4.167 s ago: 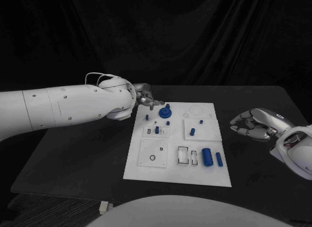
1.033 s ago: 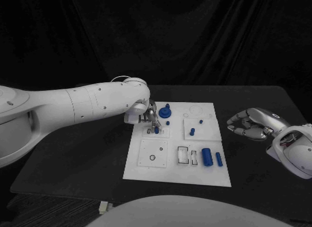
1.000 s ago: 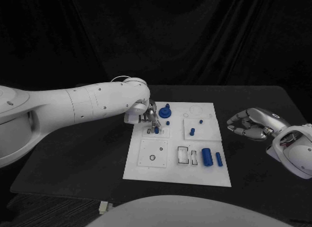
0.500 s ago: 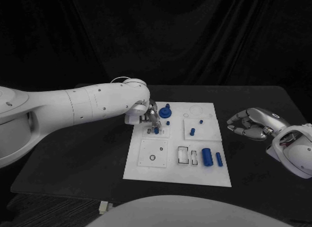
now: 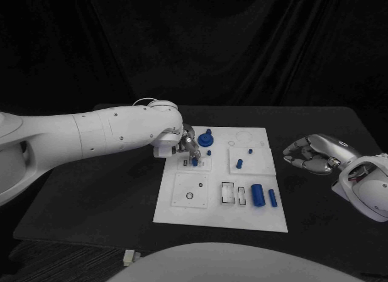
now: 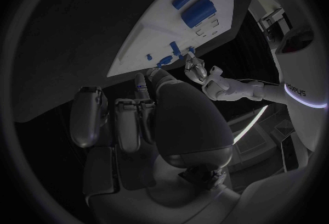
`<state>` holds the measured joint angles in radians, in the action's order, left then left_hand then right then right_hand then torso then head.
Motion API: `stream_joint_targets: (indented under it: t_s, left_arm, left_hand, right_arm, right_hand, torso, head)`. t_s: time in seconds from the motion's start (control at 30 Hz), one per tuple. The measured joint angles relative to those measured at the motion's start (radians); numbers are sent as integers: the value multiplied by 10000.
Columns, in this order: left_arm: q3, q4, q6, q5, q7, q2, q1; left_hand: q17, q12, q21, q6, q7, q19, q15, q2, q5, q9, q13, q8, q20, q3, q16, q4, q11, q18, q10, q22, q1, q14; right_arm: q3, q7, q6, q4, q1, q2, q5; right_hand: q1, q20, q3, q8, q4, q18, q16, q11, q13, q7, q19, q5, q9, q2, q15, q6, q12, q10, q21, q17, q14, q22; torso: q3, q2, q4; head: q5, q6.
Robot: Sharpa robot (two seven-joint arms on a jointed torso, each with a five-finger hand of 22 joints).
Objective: Assemble the parts on the task board
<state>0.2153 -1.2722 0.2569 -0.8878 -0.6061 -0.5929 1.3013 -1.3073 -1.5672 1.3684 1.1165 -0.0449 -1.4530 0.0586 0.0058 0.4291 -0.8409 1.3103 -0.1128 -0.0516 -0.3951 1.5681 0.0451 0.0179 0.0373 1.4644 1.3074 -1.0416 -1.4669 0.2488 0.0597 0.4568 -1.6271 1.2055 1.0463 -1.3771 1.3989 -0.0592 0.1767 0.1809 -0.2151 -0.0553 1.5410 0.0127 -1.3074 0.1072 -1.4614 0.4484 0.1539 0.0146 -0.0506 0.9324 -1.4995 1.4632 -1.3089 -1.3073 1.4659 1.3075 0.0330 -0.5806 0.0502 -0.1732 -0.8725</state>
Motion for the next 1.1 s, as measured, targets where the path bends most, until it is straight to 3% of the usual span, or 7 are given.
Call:
stream_joint_targets:
  t_s: [0.3, 0.37, 0.5, 0.67, 1.1]
  left_arm:
    - [0, -1128, -1208, 0, 50, -763, -1]
    - [1, -1424, -1550, -47, 75, -938, -1]
    - [5, -1952, -2246, -366, 159, -1224, -3]
    - [2, -2266, -3056, -925, 224, -1449, -48]
    - [11, -2427, -4815, -2211, 400, -1635, -873]
  left_hand:
    - [0, 0, -48, -100, 8, 36, 0, -57, 63, -511, 0, -280, 36, -103, 0, -96, 20, 0, -20, 0, 178, 0]
    - [0, 0, -197, -139, 9, 107, 0, -77, 40, -608, 0, -323, 39, -497, 0, 195, 19, 0, -20, 0, 340, 0]
    - [0, 0, -293, -307, -18, 178, 0, -65, 38, -733, 0, -343, 37, -538, 0, 157, 19, 0, -20, 0, 357, 0]
    - [0, 0, -293, -319, -29, 178, 0, -26, 38, -828, 0, -382, 37, -595, 0, 102, 19, 0, -20, 0, 449, 0]
    - [0, 0, -293, -343, -57, 178, 38, 0, -63, -923, 0, -420, 36, -815, 0, 156, 19, 0, -20, 0, 580, 38]
  right_arm:
    - [1, 44, -53, -45, -1, 107, 0]
    - [1, 48, -54, -89, -11, 155, 0]
    - [0, 49, -47, -183, -54, 264, 0]
    - [1, 46, -13, -273, -76, 322, 0]
    - [2, 39, 83, -438, -254, 479, 0]
  right_hand:
    - [0, 0, 29, 0, 29, 2, 0, 0, 0, 0, 0, 0, 0, 0, 0, 0, 40, 0, 40, 0, 0, -1]
    - [0, 0, 29, 0, 29, 2, -50, 0, 0, 0, 0, 0, -2, 0, 0, 0, 40, 0, 40, 0, 0, -1]
    - [39, 0, 56, 0, 56, 2, -50, 0, 0, 0, 0, 0, -15, 38, 0, 0, 40, 0, 40, 0, 0, -1]
    - [38, 0, 83, -38, 83, 3, -50, 0, 0, 0, 0, 39, -30, 38, 0, 0, 39, 0, 79, 0, 0, -2]
    - [38, 36, 83, -38, 83, 3, -49, 0, 0, 0, 36, 39, -29, 38, 0, 0, 39, 0, 79, 0, 0, -2]
  torso:
    - [5, -5, -15]
    - [6, -5, -15]
    - [6, -5, -19]
    - [6, 0, -7]
    - [8, 15, 5]
  head:
    - [-7, 0]
    - [-12, 0]
    - [-35, 0]
    - [-81, 0]
    - [-57, 0]
